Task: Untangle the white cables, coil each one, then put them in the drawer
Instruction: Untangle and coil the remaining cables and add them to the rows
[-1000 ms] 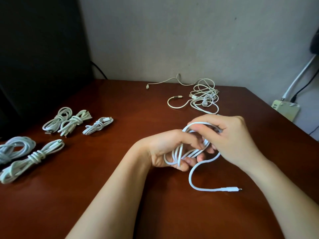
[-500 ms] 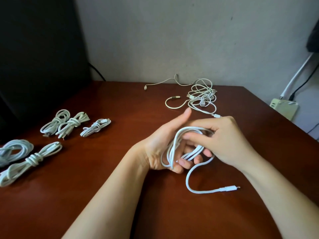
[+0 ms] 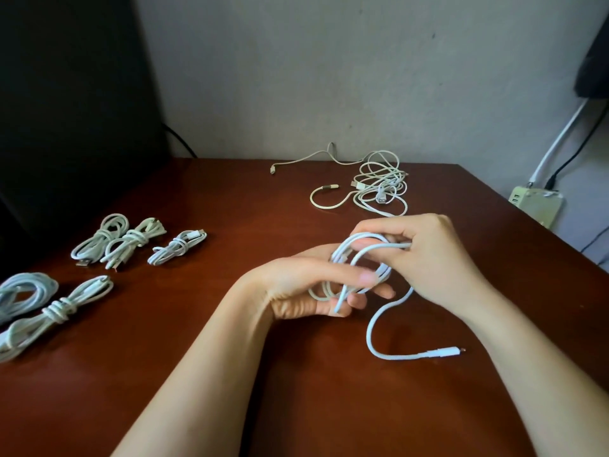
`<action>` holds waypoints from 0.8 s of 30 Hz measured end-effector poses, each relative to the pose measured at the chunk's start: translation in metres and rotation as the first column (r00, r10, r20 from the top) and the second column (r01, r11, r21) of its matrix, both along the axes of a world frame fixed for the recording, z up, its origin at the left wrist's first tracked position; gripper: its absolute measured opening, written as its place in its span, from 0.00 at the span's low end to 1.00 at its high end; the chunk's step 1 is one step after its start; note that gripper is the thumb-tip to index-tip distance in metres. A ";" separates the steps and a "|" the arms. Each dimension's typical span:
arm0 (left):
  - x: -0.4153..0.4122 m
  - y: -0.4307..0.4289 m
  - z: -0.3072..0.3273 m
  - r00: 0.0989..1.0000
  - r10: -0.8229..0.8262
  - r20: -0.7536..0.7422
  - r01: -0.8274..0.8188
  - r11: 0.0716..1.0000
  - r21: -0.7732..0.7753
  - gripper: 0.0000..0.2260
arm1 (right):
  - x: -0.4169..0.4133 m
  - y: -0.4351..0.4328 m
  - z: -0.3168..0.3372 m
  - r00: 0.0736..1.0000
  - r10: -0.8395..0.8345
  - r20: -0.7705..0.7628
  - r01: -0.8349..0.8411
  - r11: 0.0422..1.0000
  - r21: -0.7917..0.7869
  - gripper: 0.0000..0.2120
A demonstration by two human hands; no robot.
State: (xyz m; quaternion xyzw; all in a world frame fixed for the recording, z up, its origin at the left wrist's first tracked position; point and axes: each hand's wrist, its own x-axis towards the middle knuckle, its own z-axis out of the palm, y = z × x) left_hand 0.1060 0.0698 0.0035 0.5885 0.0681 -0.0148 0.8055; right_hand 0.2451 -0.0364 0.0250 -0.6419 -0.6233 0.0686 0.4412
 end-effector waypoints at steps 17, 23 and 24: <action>0.008 0.000 0.003 0.969 0.134 -0.208 -0.150 0.987 -0.061 0.20 | 0.004 0.000 0.002 0.972 0.111 -0.209 -0.134 0.986 -0.102 0.09; 0.006 -0.003 0.006 0.974 0.052 -0.222 -0.056 0.998 -0.010 0.17 | 0.002 0.000 -0.002 0.979 0.120 -0.164 -0.129 0.991 -0.041 0.05; 0.005 -0.004 0.007 0.973 0.038 -0.228 -0.036 0.999 0.013 0.15 | 0.001 -0.001 -0.002 0.979 0.129 -0.160 -0.137 0.990 -0.041 0.07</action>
